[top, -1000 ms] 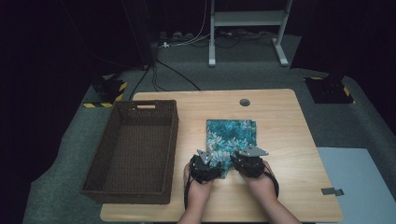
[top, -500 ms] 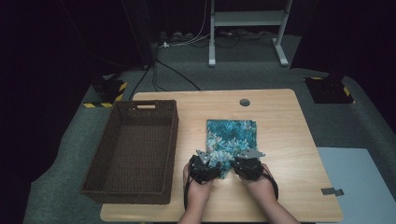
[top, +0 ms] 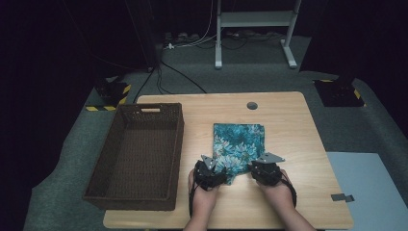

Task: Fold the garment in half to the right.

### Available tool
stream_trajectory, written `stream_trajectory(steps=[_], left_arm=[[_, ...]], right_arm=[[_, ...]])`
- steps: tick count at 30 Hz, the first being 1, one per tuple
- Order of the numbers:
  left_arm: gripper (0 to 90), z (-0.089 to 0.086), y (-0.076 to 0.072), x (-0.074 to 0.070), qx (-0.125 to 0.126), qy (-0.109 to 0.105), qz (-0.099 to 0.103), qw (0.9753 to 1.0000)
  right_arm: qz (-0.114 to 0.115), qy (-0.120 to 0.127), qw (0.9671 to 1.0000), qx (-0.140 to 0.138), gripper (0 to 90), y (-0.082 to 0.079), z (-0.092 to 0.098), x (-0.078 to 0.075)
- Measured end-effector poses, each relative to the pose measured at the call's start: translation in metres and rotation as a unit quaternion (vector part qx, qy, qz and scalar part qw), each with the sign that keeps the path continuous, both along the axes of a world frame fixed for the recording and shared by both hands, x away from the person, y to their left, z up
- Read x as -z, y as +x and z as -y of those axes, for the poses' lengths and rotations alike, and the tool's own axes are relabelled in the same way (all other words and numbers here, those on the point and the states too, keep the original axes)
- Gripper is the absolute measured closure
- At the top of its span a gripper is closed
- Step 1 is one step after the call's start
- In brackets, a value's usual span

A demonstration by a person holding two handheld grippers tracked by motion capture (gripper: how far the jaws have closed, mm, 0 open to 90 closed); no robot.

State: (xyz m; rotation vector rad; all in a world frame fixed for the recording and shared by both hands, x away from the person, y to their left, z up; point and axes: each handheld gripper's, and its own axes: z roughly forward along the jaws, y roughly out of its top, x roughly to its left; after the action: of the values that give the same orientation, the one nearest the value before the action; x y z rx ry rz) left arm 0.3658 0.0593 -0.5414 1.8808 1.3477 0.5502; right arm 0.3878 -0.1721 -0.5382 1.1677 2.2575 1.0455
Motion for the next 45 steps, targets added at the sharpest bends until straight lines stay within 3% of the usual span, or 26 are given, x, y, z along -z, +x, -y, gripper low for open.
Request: stream_trajectory(steps=[3, 9, 14, 18, 22, 25, 30, 36, 41, 45], left_arm=[[28.8, 0.0, 0.0, 0.0, 0.0, 0.0, 0.0, 1.0], [29.0, 0.0, 0.0, 0.0, 0.001, 0.002, 0.001, 1.0], [27.9, -0.001, 0.0, -0.002, 0.005, -0.021, -0.008, 0.9997], [28.1, -0.004, 0.0, -0.012, 0.001, -0.024, 0.007, 0.9997], [32.1, -0.009, -0.001, -0.021, -0.006, -0.01, 0.03, 0.9995], [34.7, -0.013, 0.001, -0.013, -0.012, 0.001, 0.014, 0.9998], [34.0, -0.012, 0.0, -0.005, -0.01, 0.019, 0.006, 0.9998], [33.9, -0.013, 0.0, -0.002, -0.004, 0.031, 0.015, 0.9994], [34.8, -0.014, -0.001, -0.001, -0.006, 0.022, 0.015, 0.9996], [30.1, -0.015, -0.001, -0.001, -0.015, -0.003, 0.006, 0.9999]], right_arm=[[-0.002, 0.003, 1.0, 0.005, 71.7, 0.0, 0.01, 0.0], [0.017, -0.022, 0.9996, 0.002, 72.4, -0.005, 0.013, -0.001], [0.019, -0.027, 0.9994, -0.001, 72.6, -0.004, 0.012, -0.001], [0.019, -0.027, 0.9994, -0.001, 72.6, -0.004, 0.012, -0.001], [0.02, -0.026, 0.9995, -0.002, 72.6, -0.004, 0.012, 0.0], [0.019, -0.026, 0.9995, -0.002, 72.6, -0.004, 0.012, 0.0], [0.021, -0.025, 0.9995, -0.003, 72.6, -0.004, 0.013, 0.0], [0.023, -0.019, 0.9995, -0.006, 72.6, -0.004, 0.015, 0.001], [0.025, -0.016, 0.9995, -0.008, 72.1, -0.004, 0.017, 0.001], [0.02, -0.01, 0.9996, -0.015, 61.7, -0.005, 0.016, -0.001]])
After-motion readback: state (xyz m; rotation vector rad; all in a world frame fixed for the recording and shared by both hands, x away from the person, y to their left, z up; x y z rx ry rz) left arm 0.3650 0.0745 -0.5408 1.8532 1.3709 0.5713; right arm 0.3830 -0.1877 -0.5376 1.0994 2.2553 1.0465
